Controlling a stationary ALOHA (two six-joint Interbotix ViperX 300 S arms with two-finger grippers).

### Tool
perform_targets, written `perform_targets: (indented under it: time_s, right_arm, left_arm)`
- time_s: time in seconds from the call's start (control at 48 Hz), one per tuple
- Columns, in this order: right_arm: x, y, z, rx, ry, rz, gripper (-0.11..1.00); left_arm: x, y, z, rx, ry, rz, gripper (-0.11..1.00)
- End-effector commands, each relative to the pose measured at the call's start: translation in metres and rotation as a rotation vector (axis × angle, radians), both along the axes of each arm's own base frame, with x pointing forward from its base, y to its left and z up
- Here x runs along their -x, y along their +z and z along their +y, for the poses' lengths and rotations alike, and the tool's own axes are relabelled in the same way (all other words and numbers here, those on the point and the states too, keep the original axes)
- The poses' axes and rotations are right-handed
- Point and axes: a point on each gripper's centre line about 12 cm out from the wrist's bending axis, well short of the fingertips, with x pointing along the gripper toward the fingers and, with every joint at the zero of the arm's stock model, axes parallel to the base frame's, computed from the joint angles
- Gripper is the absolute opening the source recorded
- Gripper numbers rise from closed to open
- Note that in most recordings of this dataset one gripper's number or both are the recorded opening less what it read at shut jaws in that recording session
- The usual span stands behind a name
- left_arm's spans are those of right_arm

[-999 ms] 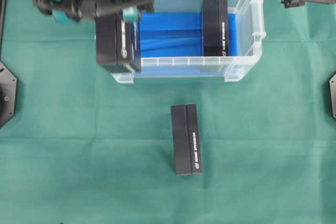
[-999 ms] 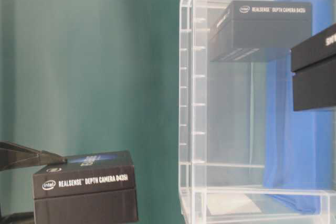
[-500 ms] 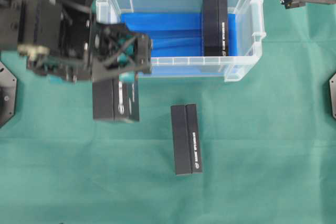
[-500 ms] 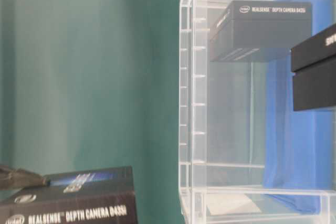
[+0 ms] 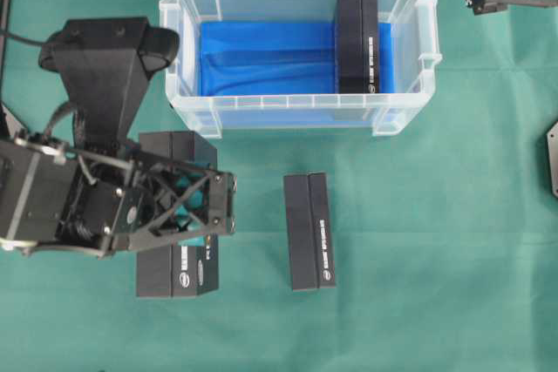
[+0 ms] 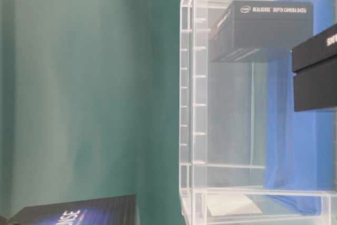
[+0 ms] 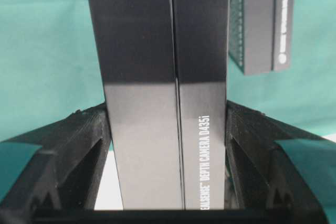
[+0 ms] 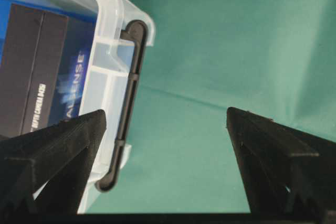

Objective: Take out the box from the case.
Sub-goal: 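Carry the box pair forward and lower it left of the first pair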

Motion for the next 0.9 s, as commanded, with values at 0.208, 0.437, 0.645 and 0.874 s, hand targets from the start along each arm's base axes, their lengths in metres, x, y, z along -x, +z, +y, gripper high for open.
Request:
perform_targets:
  time_s: [0.208,0.437,0.645,0.874]
  right_arm:
    - [0.001,0.007,0.000,0.014,0.000,-0.024,0.94]
    - [0.001,0.007,0.000,0.011,-0.002,-0.021,0.94]
    - [0.001,0.006,0.000,0.010,-0.004,-0.020,0.94]
    - [0.001,0.006,-0.001,0.012,-0.004,-0.019,0.94]
  left_arm:
    - [-0.002,-0.014,0.003,-0.002,-0.005,-0.022,0.61]
    - [-0.004,-0.048,0.005,-0.013,-0.007,0.006,0.61]
    - [0.000,-0.084,0.010,-0.028,-0.010,0.053,0.61]
    - [-0.008,-0.130,0.010,-0.011,-0.028,0.011,0.61]
